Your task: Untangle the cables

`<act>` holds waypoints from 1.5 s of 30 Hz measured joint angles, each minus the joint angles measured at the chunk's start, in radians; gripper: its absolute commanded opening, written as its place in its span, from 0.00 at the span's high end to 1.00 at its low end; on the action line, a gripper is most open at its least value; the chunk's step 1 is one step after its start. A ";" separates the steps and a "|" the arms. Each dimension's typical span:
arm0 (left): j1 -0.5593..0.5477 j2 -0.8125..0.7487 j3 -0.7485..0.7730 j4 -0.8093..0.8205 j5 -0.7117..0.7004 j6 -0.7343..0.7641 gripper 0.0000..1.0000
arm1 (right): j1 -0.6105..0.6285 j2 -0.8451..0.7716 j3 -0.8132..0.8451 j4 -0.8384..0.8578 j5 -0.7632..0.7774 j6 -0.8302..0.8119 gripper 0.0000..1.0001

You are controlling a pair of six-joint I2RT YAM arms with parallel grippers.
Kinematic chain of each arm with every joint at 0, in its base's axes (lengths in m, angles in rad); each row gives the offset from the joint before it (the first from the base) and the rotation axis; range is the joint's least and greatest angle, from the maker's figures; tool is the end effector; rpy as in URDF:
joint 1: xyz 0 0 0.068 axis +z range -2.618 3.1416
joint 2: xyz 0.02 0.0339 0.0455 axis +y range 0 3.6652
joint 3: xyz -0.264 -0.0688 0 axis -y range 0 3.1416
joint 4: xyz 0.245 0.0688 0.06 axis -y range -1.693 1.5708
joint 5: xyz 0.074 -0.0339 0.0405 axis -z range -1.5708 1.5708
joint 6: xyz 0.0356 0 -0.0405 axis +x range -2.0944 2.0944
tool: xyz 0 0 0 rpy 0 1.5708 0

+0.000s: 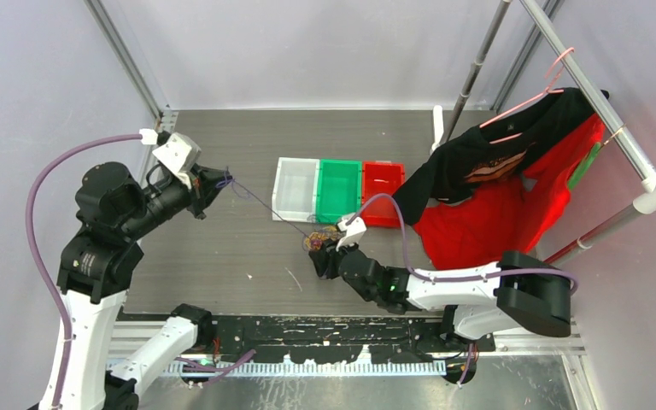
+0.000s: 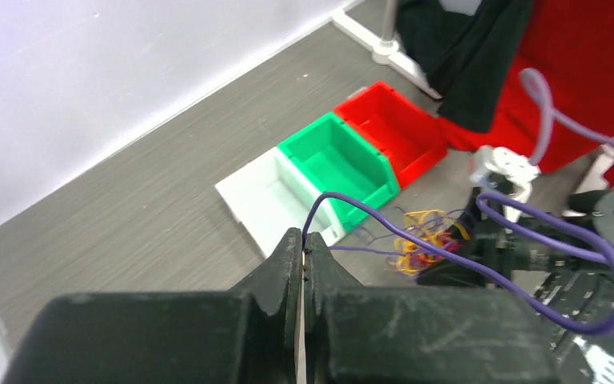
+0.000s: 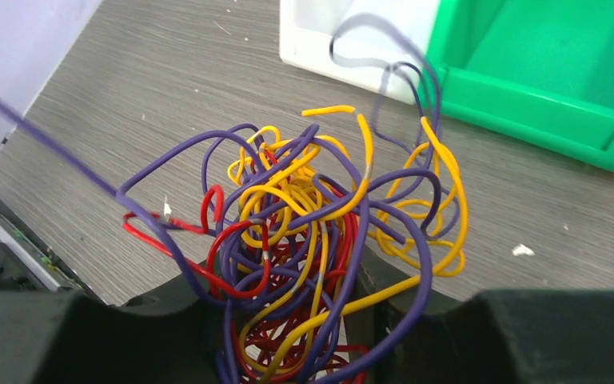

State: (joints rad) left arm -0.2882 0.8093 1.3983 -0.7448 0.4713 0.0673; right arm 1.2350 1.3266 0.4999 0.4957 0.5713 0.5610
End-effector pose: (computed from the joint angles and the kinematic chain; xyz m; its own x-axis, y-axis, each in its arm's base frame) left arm 0.1034 -0.0475 0.4742 -0.1025 0.0929 -0.9904 0.6917 0.7221 -0.0039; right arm 0.1054 0.2434 0.1963 -0.4236 0.1445 -0.8943 -0.4728 0.8068 0.3544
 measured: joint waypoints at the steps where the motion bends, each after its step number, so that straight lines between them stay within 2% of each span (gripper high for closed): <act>1: 0.000 0.003 -0.003 0.005 -0.027 0.021 1.00 | 0.000 -0.013 -0.010 -0.012 0.001 0.004 0.55; 3: 0.000 0.006 -0.019 0.008 -0.055 0.048 1.00 | 0.000 -0.040 -0.031 -0.038 0.000 0.011 0.53; 6: 0.000 0.009 -0.056 0.006 -0.085 0.085 1.00 | 0.000 -0.051 -0.039 -0.075 -0.001 0.022 0.37; 9: 0.000 0.014 -0.080 0.007 -0.134 0.129 1.00 | 0.000 -0.051 -0.039 -0.119 -0.013 0.029 0.25; 14: 0.000 0.032 -0.087 0.007 -0.166 0.184 1.00 | 0.000 -0.051 -0.038 -0.198 -0.028 0.035 0.18; 18: 0.000 0.027 -0.138 0.003 -0.166 0.206 1.00 | -0.017 -0.058 -0.016 -0.274 -0.076 0.027 0.20; 24: 0.000 0.022 -0.288 -0.029 -0.175 0.231 1.00 | -0.090 -0.045 0.126 -0.366 -0.184 0.013 0.22; 33: 0.000 0.019 -0.399 -0.072 -0.249 0.300 1.00 | -0.096 0.146 0.258 -0.359 -0.314 0.006 0.29; 35: 0.004 0.037 -0.401 -0.094 -0.269 0.312 1.00 | -0.097 0.203 0.277 -0.349 -0.324 0.006 0.35; 38: 0.028 0.074 -0.426 -0.108 -0.279 0.333 0.96 | -0.098 0.272 0.294 -0.336 -0.327 0.002 0.52; 40: 0.042 0.092 -0.460 -0.111 -0.284 0.343 0.84 | -0.101 0.295 0.295 -0.325 -0.327 -0.002 0.63; 45: 0.051 0.110 -0.527 -0.147 -0.286 0.379 0.03 | -0.107 0.283 0.292 -0.296 -0.334 -0.016 0.87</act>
State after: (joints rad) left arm -0.2367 0.9195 0.8715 -0.8917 0.1848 0.4461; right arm 1.1282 1.6096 0.7921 0.2001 0.2375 0.5449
